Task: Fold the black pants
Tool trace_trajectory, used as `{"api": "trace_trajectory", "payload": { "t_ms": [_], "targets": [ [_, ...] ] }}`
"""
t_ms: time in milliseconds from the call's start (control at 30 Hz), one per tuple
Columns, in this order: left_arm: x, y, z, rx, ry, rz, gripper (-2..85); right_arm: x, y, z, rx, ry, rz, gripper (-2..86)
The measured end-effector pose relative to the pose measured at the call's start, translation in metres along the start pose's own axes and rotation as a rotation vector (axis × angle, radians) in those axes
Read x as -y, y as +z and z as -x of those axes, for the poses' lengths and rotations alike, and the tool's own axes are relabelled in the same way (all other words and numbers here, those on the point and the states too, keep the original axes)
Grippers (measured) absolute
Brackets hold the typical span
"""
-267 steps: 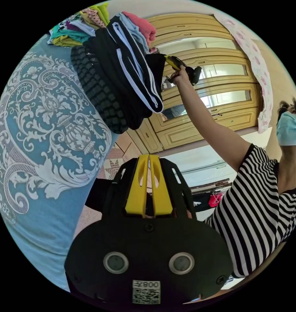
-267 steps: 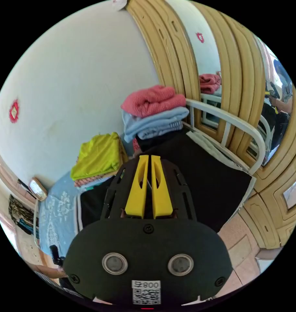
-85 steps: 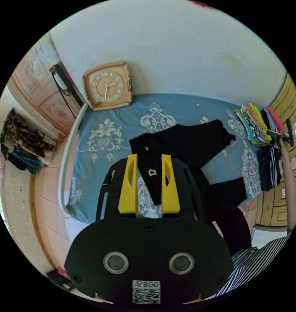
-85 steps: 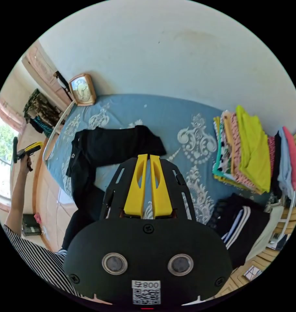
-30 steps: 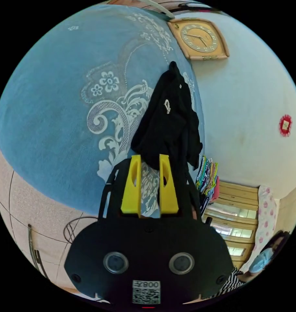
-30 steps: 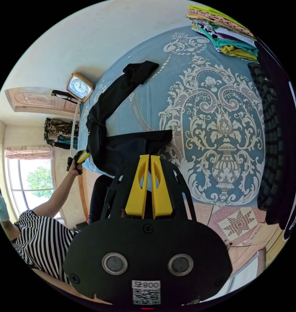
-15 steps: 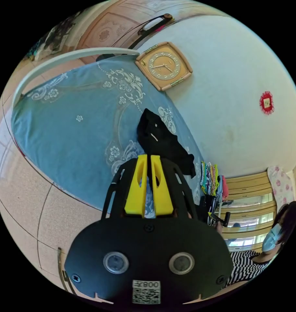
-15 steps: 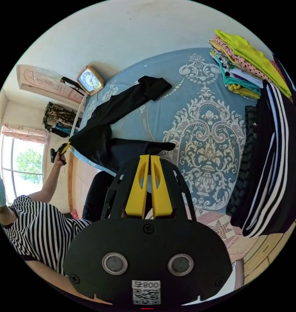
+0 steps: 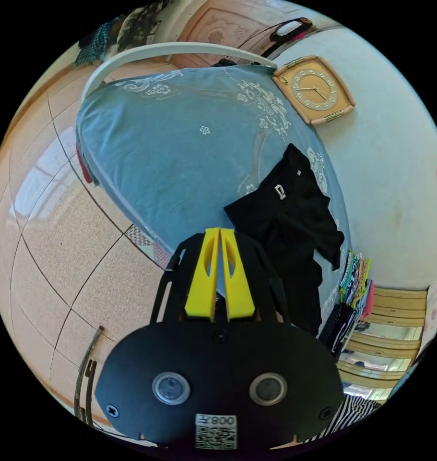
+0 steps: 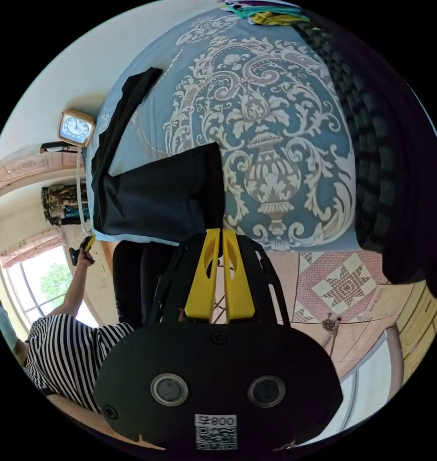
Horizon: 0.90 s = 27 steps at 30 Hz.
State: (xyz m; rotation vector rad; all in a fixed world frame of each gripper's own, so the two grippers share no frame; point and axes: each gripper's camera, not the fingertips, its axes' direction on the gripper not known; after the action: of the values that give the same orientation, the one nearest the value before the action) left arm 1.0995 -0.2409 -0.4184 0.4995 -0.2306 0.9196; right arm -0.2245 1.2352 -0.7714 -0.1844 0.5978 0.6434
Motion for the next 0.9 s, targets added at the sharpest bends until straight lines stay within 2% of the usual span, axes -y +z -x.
{"api": "trace_trajectory", "payload": {
  "t_ms": [100,200,400,467,700,767,900],
  "targets": [
    [-0.01,0.018,-0.047,-0.073,0.174,0.029,3.4,-0.004,-0.012,0.005,-0.054,0.017,-0.092,0.6],
    [-0.024,0.055,-0.115,-0.143,0.39,0.136,5.7,0.004,-0.022,0.033,-0.106,-0.087,-0.152,1.4],
    [-0.059,0.147,-0.242,-0.226,0.676,0.339,6.8,0.042,-0.002,0.084,-0.39,-0.249,-0.09,6.0],
    [-0.068,0.172,-0.272,-0.229,0.723,0.381,6.8,0.05,0.01,0.09,-0.432,-0.255,-0.042,7.1],
    [-0.093,0.244,-0.331,-0.185,0.72,0.479,6.7,0.04,0.017,0.11,-0.469,-0.295,-0.077,3.7],
    [-0.097,0.251,-0.339,-0.18,0.711,0.48,6.5,0.038,0.011,0.115,-0.443,-0.306,-0.072,3.0],
    [-0.101,0.256,-0.361,-0.183,0.722,0.445,6.4,0.033,-0.033,0.124,-0.329,-0.331,-0.199,2.4]
  ]
}}
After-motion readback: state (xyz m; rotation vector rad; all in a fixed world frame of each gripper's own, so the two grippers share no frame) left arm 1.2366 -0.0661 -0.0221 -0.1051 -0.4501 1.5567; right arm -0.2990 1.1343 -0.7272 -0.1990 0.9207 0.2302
